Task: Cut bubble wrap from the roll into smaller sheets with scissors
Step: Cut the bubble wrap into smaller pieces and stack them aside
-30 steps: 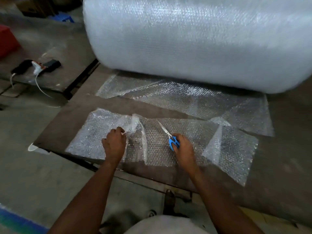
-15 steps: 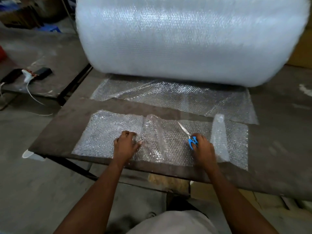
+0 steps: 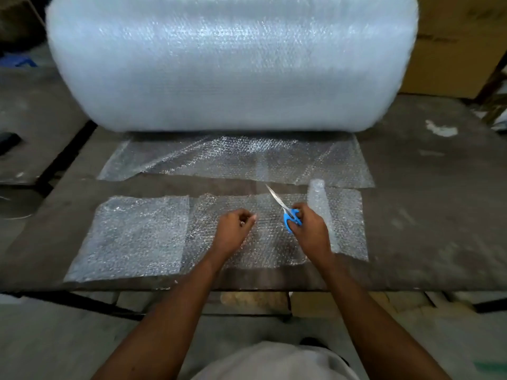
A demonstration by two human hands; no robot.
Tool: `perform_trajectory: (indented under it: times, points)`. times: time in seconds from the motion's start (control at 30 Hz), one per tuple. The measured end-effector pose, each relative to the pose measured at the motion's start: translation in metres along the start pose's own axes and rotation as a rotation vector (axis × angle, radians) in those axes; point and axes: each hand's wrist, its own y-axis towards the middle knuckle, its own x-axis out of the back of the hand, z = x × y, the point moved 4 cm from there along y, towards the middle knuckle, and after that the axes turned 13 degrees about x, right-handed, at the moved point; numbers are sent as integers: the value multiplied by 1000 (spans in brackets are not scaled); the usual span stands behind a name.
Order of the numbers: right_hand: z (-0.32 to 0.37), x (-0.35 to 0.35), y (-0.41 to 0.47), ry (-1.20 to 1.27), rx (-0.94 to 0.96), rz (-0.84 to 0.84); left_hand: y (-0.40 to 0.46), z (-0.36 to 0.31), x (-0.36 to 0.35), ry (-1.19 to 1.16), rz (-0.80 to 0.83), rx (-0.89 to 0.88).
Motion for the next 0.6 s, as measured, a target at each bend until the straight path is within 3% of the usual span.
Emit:
perform_trajectory:
  times: [0.1,0.13,0.23,0.37,0.5,0.6]
  points:
    - [-2,8,-4,-9,14,-12,-4,-58,-59,-273,296,124]
    - [-5,13,-5,-5,12,-24,-2,-69,-78,-331,322,149]
    - [-21,32,-5,-11,-51,-41,10,-81,-123,-401,244,190]
    - [-51,61,-5,-15,-40,62,8,-102,-162,-529,216,302]
    - [-87,91,-11,-36,-81,21,3,-142,-195,-428,191,188]
    - [-119,115,-21,17,-138,-32,-2,-168,-221,-83,118,-27]
